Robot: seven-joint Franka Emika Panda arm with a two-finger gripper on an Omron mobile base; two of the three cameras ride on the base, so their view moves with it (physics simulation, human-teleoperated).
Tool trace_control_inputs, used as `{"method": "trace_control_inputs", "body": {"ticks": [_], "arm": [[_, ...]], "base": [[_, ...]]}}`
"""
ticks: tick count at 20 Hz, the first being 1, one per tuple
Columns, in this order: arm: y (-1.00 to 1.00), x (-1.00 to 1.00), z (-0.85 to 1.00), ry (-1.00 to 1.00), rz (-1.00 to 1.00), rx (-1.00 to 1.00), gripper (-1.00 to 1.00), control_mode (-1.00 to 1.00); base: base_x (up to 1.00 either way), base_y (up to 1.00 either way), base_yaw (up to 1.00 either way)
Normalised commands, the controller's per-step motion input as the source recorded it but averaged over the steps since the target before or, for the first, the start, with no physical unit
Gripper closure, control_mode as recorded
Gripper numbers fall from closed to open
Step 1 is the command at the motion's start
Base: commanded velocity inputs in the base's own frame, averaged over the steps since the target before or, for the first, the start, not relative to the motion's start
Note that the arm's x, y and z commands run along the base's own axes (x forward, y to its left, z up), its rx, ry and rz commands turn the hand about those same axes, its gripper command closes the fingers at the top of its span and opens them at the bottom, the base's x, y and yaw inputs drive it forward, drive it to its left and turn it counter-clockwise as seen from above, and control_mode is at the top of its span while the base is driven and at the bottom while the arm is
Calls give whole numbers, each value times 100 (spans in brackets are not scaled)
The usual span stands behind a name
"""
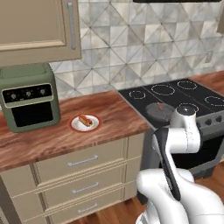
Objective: Place the cold items (squash and mushroom) from the fridge in one tupperware on the dining counter. Place the warm items (kebab skewer and hot dog) in the stove area in another tupperware.
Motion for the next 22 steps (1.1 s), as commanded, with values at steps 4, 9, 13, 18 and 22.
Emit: {"method": "trace_control_inputs", "body": {"ticks": [4,9,13,18,22], "arm": [[0,0,0,0,0,0,-100,100],[0,0,0,0,0,0,-100,100],[0,0,0,0,0,0,-100,100],[0,0,0,0,0,0,-100,100],[-3,3,-15,10,16,-2,-100,-100]], "base": [[88,-48,32],[91,-36,31],[71,0,26],[28,-4,29],[0,-3,7]]}}
